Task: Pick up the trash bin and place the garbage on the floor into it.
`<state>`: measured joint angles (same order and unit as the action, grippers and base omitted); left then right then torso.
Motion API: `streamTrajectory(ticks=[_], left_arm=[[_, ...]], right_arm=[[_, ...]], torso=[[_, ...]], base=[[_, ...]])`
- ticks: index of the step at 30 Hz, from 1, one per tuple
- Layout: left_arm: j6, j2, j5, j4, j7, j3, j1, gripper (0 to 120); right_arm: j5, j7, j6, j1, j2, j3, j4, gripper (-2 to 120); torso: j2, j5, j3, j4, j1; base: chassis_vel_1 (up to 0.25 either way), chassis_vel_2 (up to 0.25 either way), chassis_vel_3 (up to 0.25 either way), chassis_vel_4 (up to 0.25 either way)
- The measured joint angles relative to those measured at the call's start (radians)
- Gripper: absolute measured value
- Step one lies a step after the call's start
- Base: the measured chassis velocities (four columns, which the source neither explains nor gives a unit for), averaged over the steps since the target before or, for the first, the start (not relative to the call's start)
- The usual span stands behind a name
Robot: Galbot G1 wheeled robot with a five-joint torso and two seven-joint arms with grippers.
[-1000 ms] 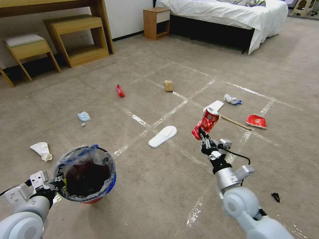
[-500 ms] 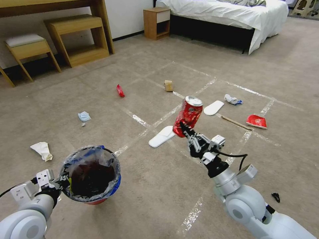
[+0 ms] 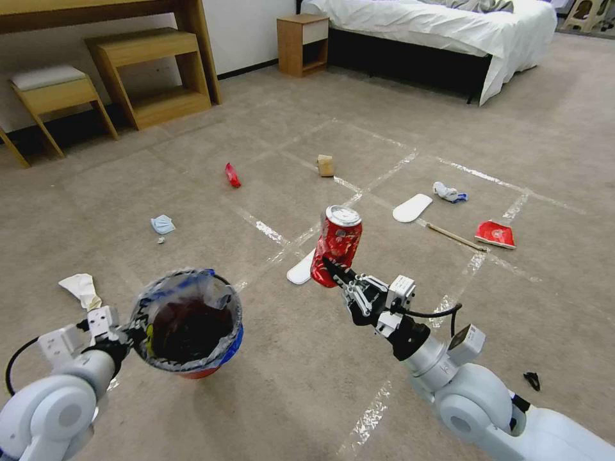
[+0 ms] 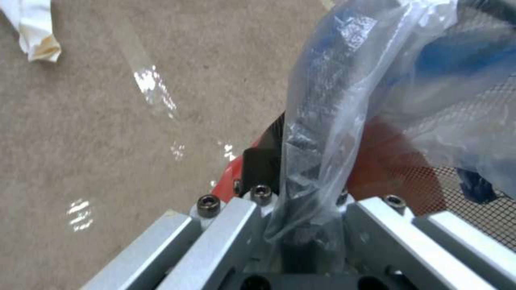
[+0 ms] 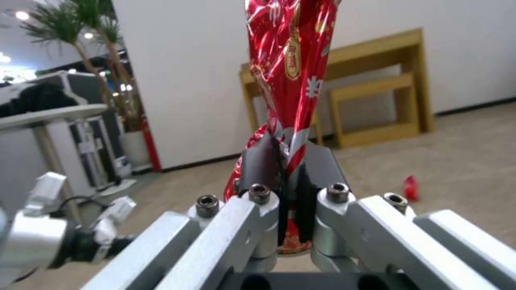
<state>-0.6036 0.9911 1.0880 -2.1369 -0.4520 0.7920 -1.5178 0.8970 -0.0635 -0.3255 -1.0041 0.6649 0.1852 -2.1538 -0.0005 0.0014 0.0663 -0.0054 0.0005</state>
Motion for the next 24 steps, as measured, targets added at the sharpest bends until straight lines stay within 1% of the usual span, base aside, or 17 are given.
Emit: streamTrajectory(ticks=[1, 2, 3, 4, 6, 7, 10, 11, 13, 15, 16, 18, 19, 21, 22, 24], left_arm=[[0.000, -0.005, 0.003, 0.003, 0.000, -0.003, 0.005, 1], [-0.001, -0.007, 0.007, 0.003, 0.000, -0.006, 0.009, 1], [-0.001, -0.007, 0.007, 0.003, 0.000, -0.006, 0.009, 1], [-0.003, -0.008, 0.010, 0.002, -0.001, -0.007, 0.012, 1], [-0.004, -0.008, 0.013, -0.006, -0.002, -0.007, 0.013, 1], [-0.004, -0.008, 0.013, -0.006, -0.002, -0.007, 0.013, 1], [-0.008, -0.007, 0.017, -0.018, -0.003, -0.006, 0.013, 1], [-0.008, -0.007, 0.017, -0.018, -0.003, -0.006, 0.013, 1], [-0.008, -0.006, 0.020, -0.026, -0.006, 0.001, 0.012, 1], [-0.008, -0.005, 0.021, -0.027, -0.006, 0.002, 0.011, 1], [-0.008, -0.002, 0.023, -0.036, -0.008, 0.007, 0.006, 1], [-0.008, 0.003, 0.023, -0.047, -0.008, 0.012, 0.000, 1], [-0.008, 0.003, 0.023, -0.047, -0.008, 0.012, 0.000, 1], [-0.009, 0.010, 0.023, -0.061, -0.008, 0.020, -0.009, 1], [-0.009, 0.010, 0.023, -0.061, -0.008, 0.020, -0.009, 1], [-0.008, 0.015, 0.023, -0.077, -0.008, 0.031, -0.018, 1]], right_arm=[[0.021, 0.007, 0.012, 0.057, 0.001, 0.050, 0.009, 3], [0.043, 0.020, 0.027, 0.127, 0.007, 0.114, 0.018, 3], [0.043, 0.020, 0.027, 0.127, 0.007, 0.114, 0.018, 3], [0.061, 0.041, 0.042, 0.212, 0.019, 0.190, 0.028, 3], [0.080, 0.069, 0.055, 0.327, 0.042, 0.302, 0.043, 3], [0.080, 0.069, 0.055, 0.327, 0.042, 0.302, 0.043, 3], [0.107, 0.107, 0.070, 0.466, 0.107, 0.460, 0.078, 3], [0.107, 0.107, 0.070, 0.466, 0.107, 0.460, 0.078, 3], [0.118, 0.118, 0.078, 0.552, 0.154, 0.558, 0.117, 3], [0.119, 0.120, 0.079, 0.572, 0.163, 0.578, 0.125, 3], [0.119, 0.123, 0.081, 0.636, 0.187, 0.632, 0.153, 3], [0.126, 0.125, 0.085, 0.709, 0.217, 0.684, 0.186, 3], [0.126, 0.125, 0.085, 0.709, 0.217, 0.684, 0.186, 3], [0.132, 0.128, 0.088, 0.774, 0.254, 0.732, 0.219, 3], [0.132, 0.128, 0.088, 0.774, 0.254, 0.732, 0.219, 3], [0.133, 0.134, 0.093, 0.825, 0.295, 0.780, 0.260, 3]], torso=[[0.000, 0.0003, 0.000, 0.0007, 0.000], [0.000, -0.0001, 0.000, 0.0008, 0.000], [0.000, -0.0001, 0.000, 0.0008, 0.000], [0.000, -0.0001, 0.000, 0.0006, 0.000], [0.000, -0.0002, 0.000, 0.0009, 0.000], [0.000, -0.0002, 0.000, 0.0009, 0.000], [0.000, -0.0001, 0.000, 0.0006, 0.000], [0.000, -0.0001, 0.000, 0.0006, 0.000], [0.000, -0.0001, 0.000, 0.0006, 0.000], [0.000, -0.0001, 0.000, 0.0006, 0.000], [0.000, -0.0002, 0.000, 0.0005, 0.000], [0.000, -0.0002, 0.000, 0.0005, 0.000], [0.000, -0.0002, 0.000, 0.0005, 0.000], [0.000, -0.0003, 0.000, 0.0006, 0.000], [0.000, -0.0003, 0.000, 0.0006, 0.000], [0.000, -0.0002, 0.000, 0.0006, 0.000]], base=[[0.000, 0.000, 0.000, 0.000], [0.000, 0.000, 0.000, 0.000], [0.000, 0.000, 0.000, 0.000], [0.000, 0.000, 0.000, 0.000], [0.000, 0.000, 0.000, 0.000], [0.000, 0.000, 0.000, 0.000], [0.000, 0.000, 0.000, 0.000], [0.000, 0.000, 0.000, 0.000], [0.000, 0.000, 0.000, 0.000], [0.000, 0.000, 0.000, 0.000], [0.000, 0.000, 0.000, 0.000], [0.000, 0.000, 0.000, 0.000], [0.000, 0.000, 0.000, 0.000], [0.000, 0.000, 0.000, 0.000], [0.000, 0.000, 0.000, 0.000], [0.000, 0.000, 0.000, 0.000]])
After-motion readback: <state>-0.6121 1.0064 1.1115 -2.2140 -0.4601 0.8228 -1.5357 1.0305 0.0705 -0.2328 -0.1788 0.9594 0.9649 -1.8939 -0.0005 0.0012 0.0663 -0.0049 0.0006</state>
